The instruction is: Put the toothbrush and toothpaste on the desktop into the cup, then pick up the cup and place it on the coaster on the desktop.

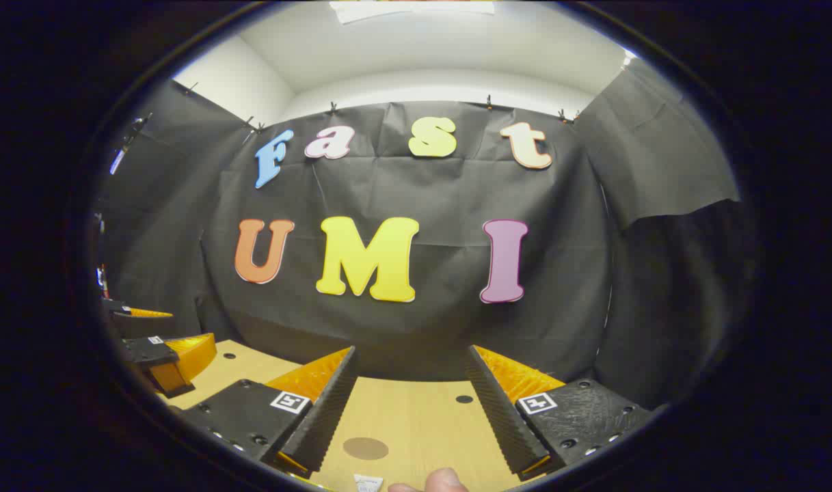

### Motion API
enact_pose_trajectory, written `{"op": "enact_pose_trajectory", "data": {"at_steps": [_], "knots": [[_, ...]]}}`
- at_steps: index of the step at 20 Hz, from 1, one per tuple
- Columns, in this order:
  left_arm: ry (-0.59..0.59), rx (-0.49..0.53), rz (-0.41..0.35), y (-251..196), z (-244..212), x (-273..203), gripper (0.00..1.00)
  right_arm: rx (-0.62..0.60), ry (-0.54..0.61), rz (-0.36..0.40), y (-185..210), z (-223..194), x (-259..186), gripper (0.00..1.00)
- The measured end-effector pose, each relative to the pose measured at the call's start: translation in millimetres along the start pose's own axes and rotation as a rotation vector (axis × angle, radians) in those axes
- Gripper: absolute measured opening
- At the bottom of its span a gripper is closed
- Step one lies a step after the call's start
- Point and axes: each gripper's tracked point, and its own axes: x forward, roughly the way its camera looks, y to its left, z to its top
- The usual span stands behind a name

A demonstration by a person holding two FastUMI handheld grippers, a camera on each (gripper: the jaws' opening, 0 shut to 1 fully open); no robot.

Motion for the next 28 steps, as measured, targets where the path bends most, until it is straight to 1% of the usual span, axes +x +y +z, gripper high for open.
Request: {"op": "enact_pose_trajectory", "data": {"at_steps": [2,5,6,7,8,9,10,11,12,15,16,17,18,21,22,23,24,26,27,28], "knots": [[-0.006,0.004,-0.01,-4,9,7,0.99,0.007,0.005,-0.023,-7,3,5,0.95],[-0.009,-0.001,-0.031,-12,13,19,0.99,-0.005,0.009,-0.032,-10,4,14,0.95],[-0.005,-0.003,-0.04,-15,12,21,0.99,-0.001,0.007,-0.035,-12,5,17,0.97],[0.0,-0.006,-0.043,-16,12,24,0.99,0.009,0.01,-0.037,-13,5,21,0.97],[0.007,-0.011,-0.041,-15,10,26,0.99,0.011,0.023,-0.043,-13,2,23,0.95],[0.015,-0.015,-0.041,-16,9,27,0.99,0.011,0.03,-0.044,-14,-1,24,0.95],[0.013,-0.013,-0.044,-16,9,28,0.99,0.012,0.023,-0.037,-11,1,25,0.95],[0.012,-0.004,-0.043,-16,9,30,0.99,0.012,0.018,-0.029,-7,0,26,0.97],[0.018,0.003,-0.042,-15,7,32,0.99,0.011,0.02,-0.023,-4,-1,29,0.95],[0.031,0.007,-0.04,-14,4,34,0.99,-0.005,0.027,-0.01,1,-4,35,0.95],[0.027,0.013,-0.04,-15,5,34,0.99,0.0,0.022,-0.002,3,-2,35,0.97],[0.021,0.02,-0.039,-14,6,35,0.99,0.009,0.02,0.004,4,-3,37,0.97],[0.018,0.02,-0.037,-14,7,36,0.99,0.015,0.023,0.008,5,-3,38,0.95],[0.03,0.018,-0.027,-12,3,36,0.99,0.016,0.033,0.02,5,-8,38,0.95],[0.03,0.021,-0.024,-12,3,36,0.99,0.021,0.035,0.022,5,-8,38,0.95],[0.029,0.024,-0.022,-12,4,36,0.99,0.024,0.039,0.023,5,-8,37,0.97],[0.025,0.03,-0.02,-11,6,34,0.99,0.026,0.042,0.025,4,-9,36,0.95],[0.006,0.044,-0.018,-13,11,32,0.99,0.025,0.04,0.026,4,-11,36,0.95],[-0.001,0.052,-0.02,-12,11,32,0.99,0.027,0.036,0.024,2,-12,36,0.97],[-0.005,0.057,-0.022,-13,10,31,0.99,0.03,0.035,0.023,2,-12,36,0.95]]}}
